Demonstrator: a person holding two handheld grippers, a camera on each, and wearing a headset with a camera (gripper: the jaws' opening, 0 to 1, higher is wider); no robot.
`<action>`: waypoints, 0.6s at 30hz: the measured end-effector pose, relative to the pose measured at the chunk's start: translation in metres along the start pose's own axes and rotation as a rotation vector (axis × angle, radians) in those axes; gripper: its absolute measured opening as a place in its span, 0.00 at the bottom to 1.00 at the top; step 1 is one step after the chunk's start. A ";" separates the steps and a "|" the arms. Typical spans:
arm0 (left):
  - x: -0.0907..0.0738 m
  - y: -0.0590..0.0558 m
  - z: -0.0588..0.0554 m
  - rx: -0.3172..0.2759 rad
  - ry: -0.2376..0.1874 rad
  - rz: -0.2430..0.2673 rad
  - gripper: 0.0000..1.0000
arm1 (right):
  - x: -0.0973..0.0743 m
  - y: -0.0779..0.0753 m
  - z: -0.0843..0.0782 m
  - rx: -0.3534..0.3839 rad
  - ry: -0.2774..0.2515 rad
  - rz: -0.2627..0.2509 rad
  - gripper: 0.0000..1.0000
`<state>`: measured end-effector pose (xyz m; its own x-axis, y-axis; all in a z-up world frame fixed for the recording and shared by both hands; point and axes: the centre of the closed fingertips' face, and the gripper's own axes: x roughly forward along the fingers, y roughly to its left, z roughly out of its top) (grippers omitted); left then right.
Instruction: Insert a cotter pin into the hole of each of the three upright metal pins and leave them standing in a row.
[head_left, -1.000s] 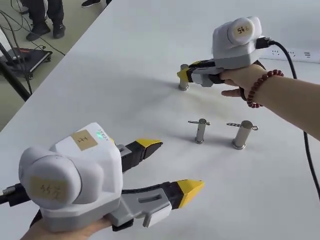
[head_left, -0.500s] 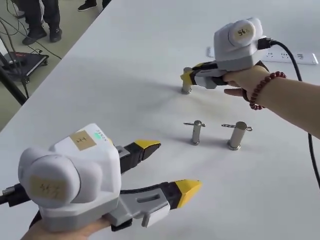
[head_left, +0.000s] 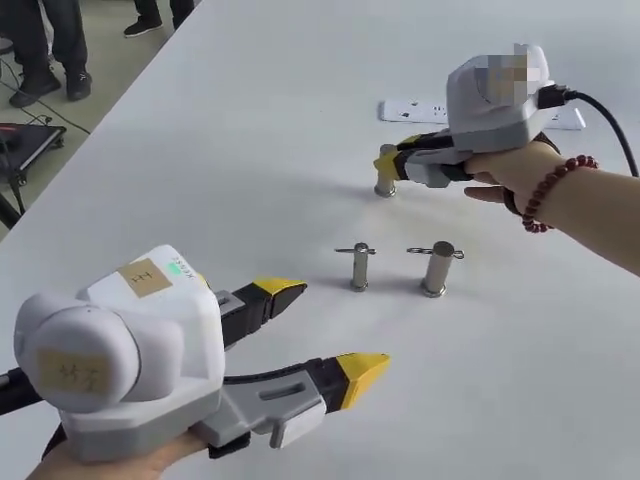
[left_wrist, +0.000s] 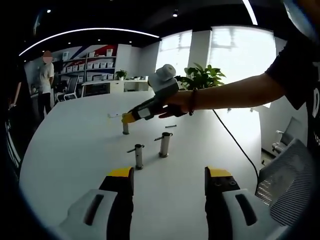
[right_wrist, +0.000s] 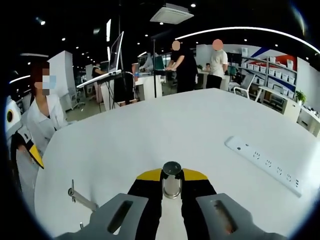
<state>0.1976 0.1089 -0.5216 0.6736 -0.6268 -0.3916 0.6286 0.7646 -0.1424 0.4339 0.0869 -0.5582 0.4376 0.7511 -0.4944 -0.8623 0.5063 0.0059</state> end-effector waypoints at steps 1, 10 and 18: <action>0.000 -0.001 0.001 0.002 -0.001 -0.002 0.57 | -0.005 -0.002 -0.004 0.002 0.003 -0.006 0.08; 0.001 -0.006 0.008 -0.001 -0.017 0.000 0.56 | -0.042 -0.007 -0.027 0.017 0.026 -0.038 0.08; 0.001 -0.011 0.011 0.001 -0.022 0.003 0.57 | -0.070 0.002 -0.044 0.017 0.038 -0.052 0.08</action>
<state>0.1957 0.0981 -0.5109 0.6839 -0.6279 -0.3715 0.6270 0.7662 -0.1406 0.3905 0.0167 -0.5617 0.4718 0.7071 -0.5267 -0.8340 0.5518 -0.0063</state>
